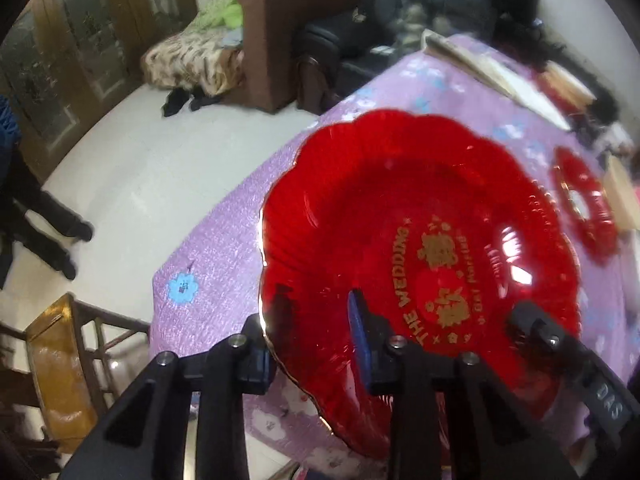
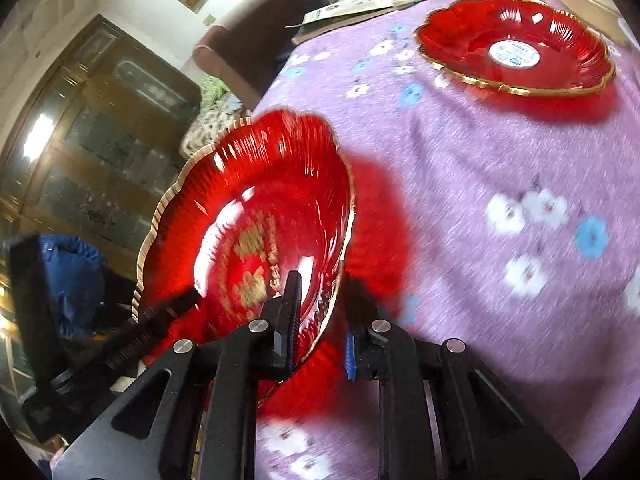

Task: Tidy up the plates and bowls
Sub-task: 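Close both tools on the rim of the large red plate, then carry the red plate to the table edge and open both tools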

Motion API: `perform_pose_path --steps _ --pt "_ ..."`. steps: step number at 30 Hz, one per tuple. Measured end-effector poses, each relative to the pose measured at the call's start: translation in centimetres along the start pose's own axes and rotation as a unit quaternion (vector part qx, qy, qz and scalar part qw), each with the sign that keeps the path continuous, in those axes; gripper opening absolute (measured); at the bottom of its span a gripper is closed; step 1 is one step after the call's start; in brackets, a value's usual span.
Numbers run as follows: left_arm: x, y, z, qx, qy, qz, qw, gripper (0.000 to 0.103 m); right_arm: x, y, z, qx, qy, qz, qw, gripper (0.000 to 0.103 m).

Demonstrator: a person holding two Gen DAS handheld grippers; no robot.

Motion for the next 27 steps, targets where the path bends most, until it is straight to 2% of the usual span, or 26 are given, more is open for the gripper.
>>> perform_pose_path --steps 1,3,4,7,9,11,14,16,19,20,23,27 --pt "-0.2 0.5 0.4 0.016 0.000 -0.003 0.9999 0.053 -0.1 0.2 0.0 -0.001 0.007 0.010 1.000 0.021" --pt "-0.4 1.5 1.3 0.046 0.002 -0.004 0.9989 0.068 0.0 0.1 0.4 0.000 0.020 0.023 1.000 0.023" --pt "-0.3 1.7 2.3 0.042 -0.012 -0.005 0.9991 0.073 0.2 -0.2 0.7 0.000 0.025 0.024 0.999 0.023" --pt "-0.3 2.1 5.1 0.030 -0.043 -0.012 0.9985 0.080 0.8 -2.0 2.7 0.000 0.014 0.017 1.000 0.027" --pt "0.0 2.4 6.5 0.048 -0.066 -0.028 0.9963 0.080 1.6 -3.0 4.1 0.000 -0.006 0.012 1.000 0.045" --pt "0.2 2.5 7.2 0.061 -0.077 -0.038 0.9944 0.080 2.5 -3.9 5.4 0.005 -0.022 0.009 1.000 0.050" --pt "1.8 2.2 8.2 0.034 -0.089 -0.019 0.9953 0.080 3.4 -4.3 6.7 0.018 -0.020 0.011 1.000 0.050" --pt "3.4 1.0 8.9 0.002 -0.110 -0.011 0.9938 0.080 4.3 -6.1 8.0 -0.005 -0.047 -0.014 0.999 0.050" --pt "5.8 -2.6 8.6 -0.062 -0.108 -0.005 0.9922 0.080 6.3 -9.6 8.6 -0.036 -0.072 -0.071 0.994 0.050" --pt "7.0 -4.5 8.0 -0.087 -0.102 -0.004 0.9910 0.080 7.1 -10.8 8.6 -0.051 -0.080 -0.088 0.992 0.050" --pt "9.6 -10.3 5.6 -0.132 -0.067 -0.014 0.9889 0.080 8.6 -12.9 8.5 -0.056 -0.099 -0.136 0.984 0.050" --pt "11.4 -17.5 0.7 -0.130 -0.013 -0.080 0.9882 0.080 9.8 -14.8 7.4 -0.048 -0.092 -0.210 0.972 0.050"
Point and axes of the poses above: each gripper's, at about its wrist camera, not at the fingertips, and z roughly against the way its jaws point, y to its left, x to its top, the point moved 8 cm from there along -z, roughly the way its jaws point, and after that the axes turned 10 degrees about -y, right-handed, at the moved point
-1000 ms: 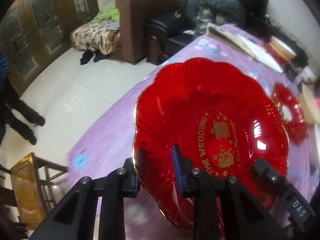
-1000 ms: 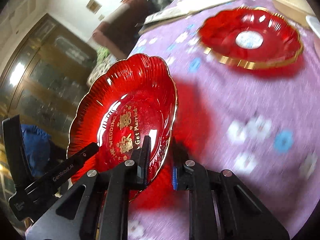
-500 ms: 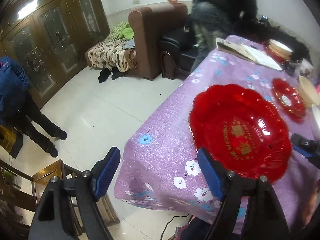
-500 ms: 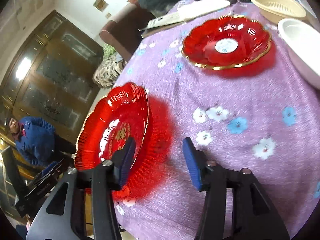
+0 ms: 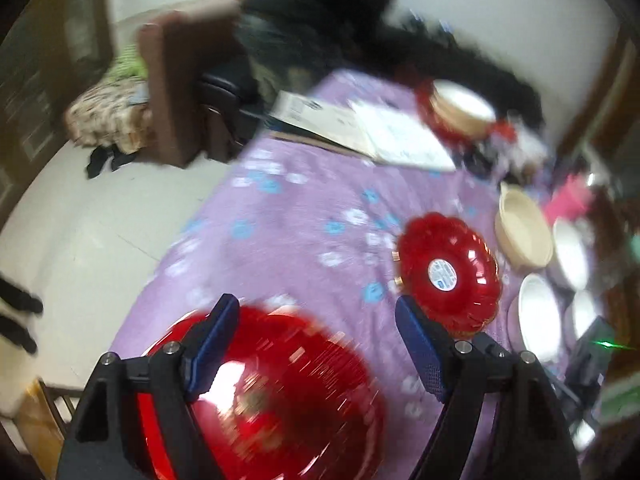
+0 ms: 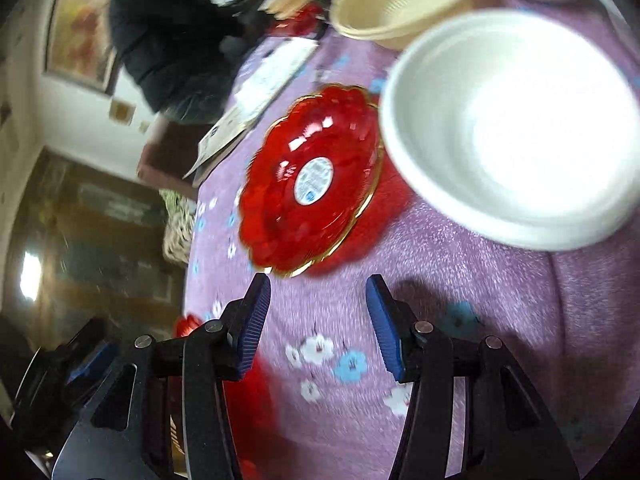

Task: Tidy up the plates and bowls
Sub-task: 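Carry the red plate to the table edge and open both tools, then grasp the rim of the red plate with white sticker with both tools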

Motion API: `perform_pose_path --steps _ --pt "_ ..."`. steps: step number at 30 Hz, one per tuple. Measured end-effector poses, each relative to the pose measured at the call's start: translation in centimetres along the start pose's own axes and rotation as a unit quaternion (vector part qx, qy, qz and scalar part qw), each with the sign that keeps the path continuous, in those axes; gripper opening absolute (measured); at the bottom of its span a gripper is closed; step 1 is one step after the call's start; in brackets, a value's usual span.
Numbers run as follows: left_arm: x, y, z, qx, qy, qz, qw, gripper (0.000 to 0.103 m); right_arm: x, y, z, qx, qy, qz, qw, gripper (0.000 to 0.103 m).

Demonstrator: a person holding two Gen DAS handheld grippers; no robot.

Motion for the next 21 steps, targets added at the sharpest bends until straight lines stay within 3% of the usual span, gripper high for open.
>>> perform_pose_path --steps 4,8,16,21 --pt "0.1 -3.2 -6.1 0.006 0.069 -0.029 0.9972 0.080 0.5 0.0 -1.6 -0.006 -0.003 -0.034 0.999 0.051" --pt "-0.7 -4.6 -9.5 0.009 0.111 -0.028 0.9934 0.080 0.8 -0.6 -1.8 -0.014 -0.007 -0.046 0.999 0.051" --pt "-2.2 -6.0 -13.3 -0.001 0.164 -0.011 0.9864 0.080 2.0 -1.0 -2.2 -0.008 -0.037 -0.055 0.998 0.052" --pt "-3.5 -6.6 -13.8 0.001 0.164 -0.026 0.9860 0.078 2.4 -1.0 -2.2 0.005 -0.055 -0.042 0.998 0.052"
Point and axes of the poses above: each gripper's, at about its wrist camera, not at the fingertips, and z roughly against the way its jaws point, y to its left, x to its top, the point moved 8 cm from there along -z, roughly the way its jaws point, and after that the axes turned 10 degrees about -y, right-handed, at the moved point
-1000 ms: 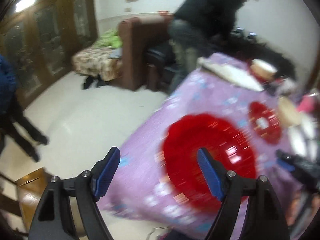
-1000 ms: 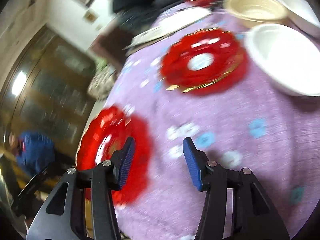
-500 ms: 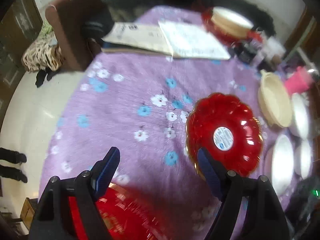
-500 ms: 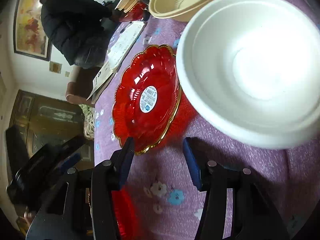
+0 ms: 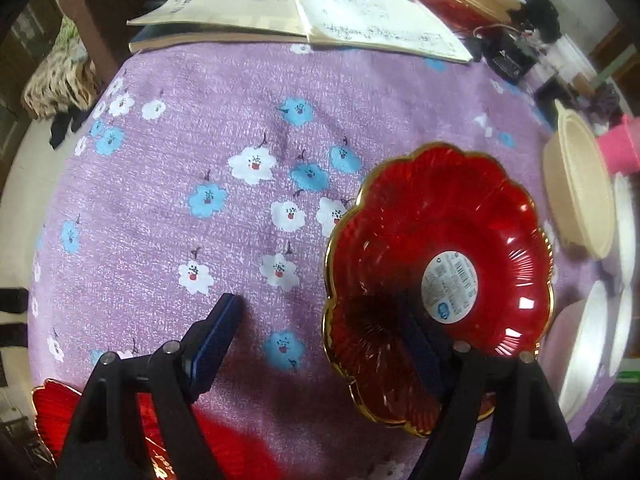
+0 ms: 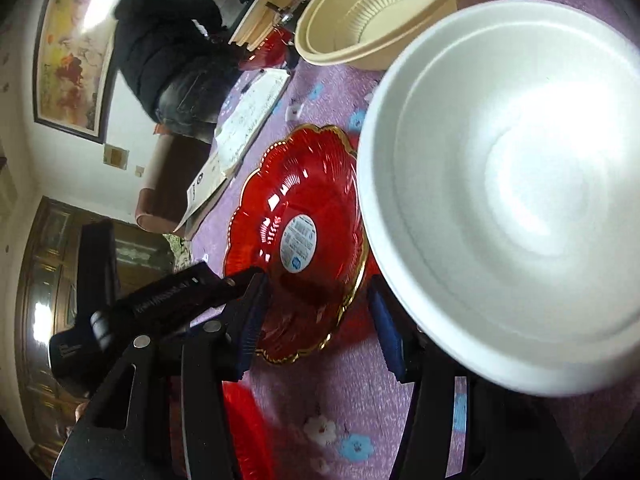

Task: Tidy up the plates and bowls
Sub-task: 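Grasp the rim of the red plate with white sticker with both tools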

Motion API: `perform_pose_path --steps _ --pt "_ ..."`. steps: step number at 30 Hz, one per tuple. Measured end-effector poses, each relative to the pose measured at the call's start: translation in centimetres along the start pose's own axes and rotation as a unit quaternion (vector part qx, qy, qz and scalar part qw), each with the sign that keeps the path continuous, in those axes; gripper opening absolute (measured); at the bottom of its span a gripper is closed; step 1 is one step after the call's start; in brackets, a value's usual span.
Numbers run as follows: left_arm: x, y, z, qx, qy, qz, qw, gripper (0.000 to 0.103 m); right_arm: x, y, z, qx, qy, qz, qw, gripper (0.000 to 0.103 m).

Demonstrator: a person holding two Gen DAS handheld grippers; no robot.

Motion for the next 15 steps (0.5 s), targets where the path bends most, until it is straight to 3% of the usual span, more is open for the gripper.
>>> perform_pose_path --steps 2,4,5,6,7,15 --pt "0.2 -0.1 -0.3 -0.004 -0.008 0.000 1.0000 0.074 0.1 0.1 -0.1 0.002 -0.001 0.005 1.000 0.050" --pt "0.0 -0.3 -0.2 -0.002 -0.018 -0.001 0.9998 0.055 0.0 0.0 -0.1 -0.008 -0.003 0.022 1.000 0.036" --pt "0.1 -0.5 0.0 -0.005 -0.020 -0.003 0.9998 0.049 0.0 -0.2 -0.2 -0.014 -0.001 0.027 1.000 0.022" --pt "-0.1 -0.8 0.1 -0.013 -0.023 -0.006 0.9996 0.034 -0.1 -0.4 -0.4 -0.015 0.005 0.024 1.000 0.015" --pt "0.1 -0.9 0.6 -0.019 -0.023 -0.004 0.9996 0.027 -0.2 -0.7 -0.6 -0.007 0.012 0.013 1.000 0.015" --pt "-0.8 -0.3 2.4 -0.030 -0.033 0.017 0.9989 0.023 -0.8 0.3 0.2 -0.011 0.000 0.052 0.999 0.015"
Point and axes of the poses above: each gripper's, at about its wrist camera, not at the fingertips, and z roughly against the way its jaws point, y to its left, x to its top, the point moved 8 cm from there along -z, roughly the way its jaws point, and after that the axes turned 10 degrees about -y, right-handed, at the moved point
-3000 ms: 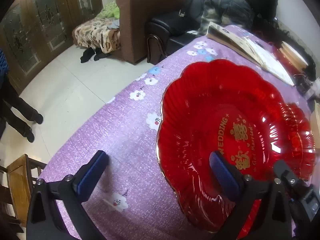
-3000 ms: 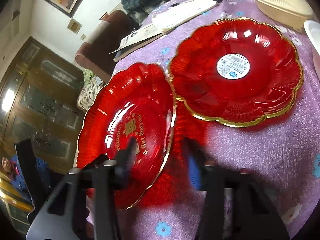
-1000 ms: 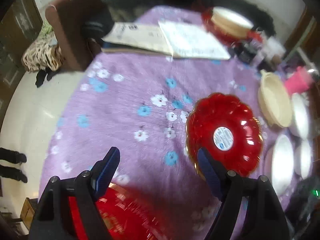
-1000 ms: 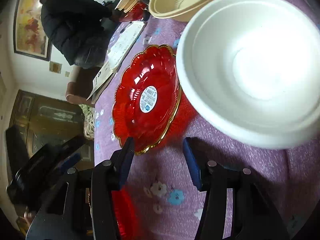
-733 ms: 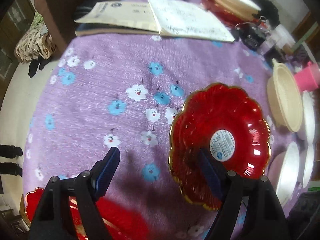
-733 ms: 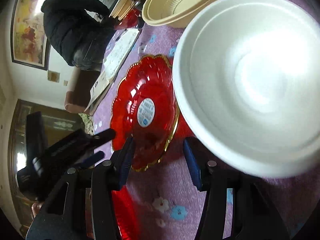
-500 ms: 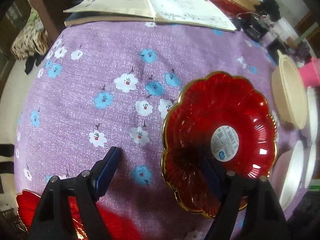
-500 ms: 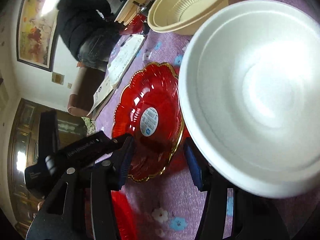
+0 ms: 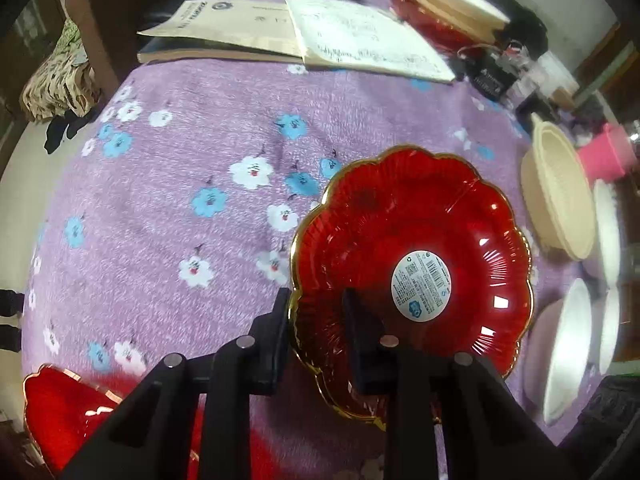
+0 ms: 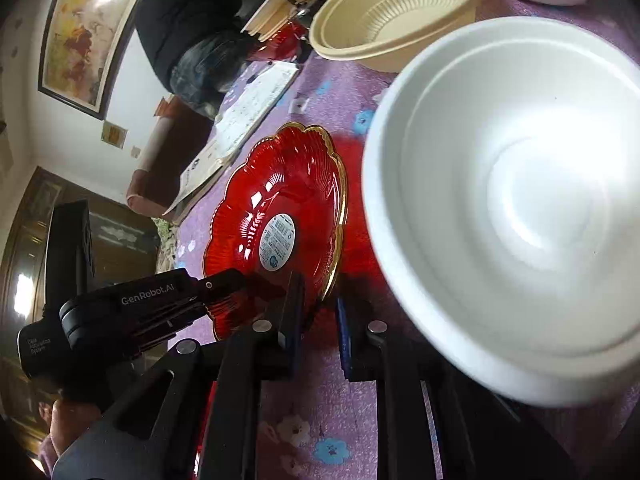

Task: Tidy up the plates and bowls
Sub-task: 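Grasp the rim of the red plate with white sticker with both tools, then lower the sticker plate onto the wedding plate and open both tools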

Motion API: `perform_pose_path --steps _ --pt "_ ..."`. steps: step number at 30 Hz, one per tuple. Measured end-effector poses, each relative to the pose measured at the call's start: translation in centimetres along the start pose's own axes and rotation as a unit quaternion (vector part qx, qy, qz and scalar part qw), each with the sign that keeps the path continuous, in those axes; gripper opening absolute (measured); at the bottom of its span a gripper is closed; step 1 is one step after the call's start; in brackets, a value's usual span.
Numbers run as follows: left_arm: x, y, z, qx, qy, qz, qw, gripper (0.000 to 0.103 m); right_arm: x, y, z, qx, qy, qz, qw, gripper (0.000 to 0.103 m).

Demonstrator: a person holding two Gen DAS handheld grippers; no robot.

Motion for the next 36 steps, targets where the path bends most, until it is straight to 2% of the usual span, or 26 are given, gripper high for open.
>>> perform_pose_path --steps 4,9,13,18,22,27,29,31,33,36 --pt "-0.1 1.0 3.9 -0.014 -0.016 0.009 0.9997 0.023 0.0 1.6 1.9 0.026 -0.023 0.020 0.999 0.015" --pt "-1.5 3.1 11.0 -0.006 -0.074 -0.007 0.9972 0.023 -2.3 5.1 5.8 0.064 -0.042 0.073 0.994 0.015" --pt "-3.8 6.9 15.0 0.014 -0.099 -0.001 0.9950 0.023 -5.9 8.6 8.5 0.098 -0.021 0.117 0.988 0.015" --pt "-8.1 12.4 16.4 0.050 -0.088 0.018 0.9947 0.023 -11.9 11.7 9.4 0.115 0.020 0.194 0.974 0.015" --pt "-10.6 15.0 14.4 0.076 -0.064 0.032 0.9945 0.024 -16.3 12.7 8.5 0.092 0.038 0.272 0.957 0.015" --pt "-11.7 16.2 12.3 0.108 -0.047 0.025 0.9927 0.023 -18.6 12.3 6.9 0.042 0.038 0.355 0.933 0.017" --pt "-11.4 16.2 12.4 0.114 -0.053 0.021 0.9918 0.024 -18.4 12.5 6.7 0.023 0.022 0.384 0.923 0.019" --pt "-11.3 16.3 13.1 0.125 -0.066 0.021 0.9898 0.024 -18.6 12.6 6.4 0.008 0.044 0.403 0.914 0.019" --pt "-11.1 16.7 14.0 0.129 -0.080 0.025 0.9880 0.024 -18.4 12.4 6.5 0.004 0.069 0.408 0.910 0.019" --pt "-11.0 17.1 15.4 0.133 -0.104 0.037 0.9849 0.024 -17.0 12.3 7.3 0.012 0.075 0.407 0.910 0.019"
Point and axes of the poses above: each gripper's, at about its wrist camera, not at the fingertips, and z roughly against the way its jaws point, y to its left, x to its top, the point moved 8 cm from there along -z, roughly the way its jaws point, and after that the axes turned 10 degrees about -y, right-handed, at the moved point
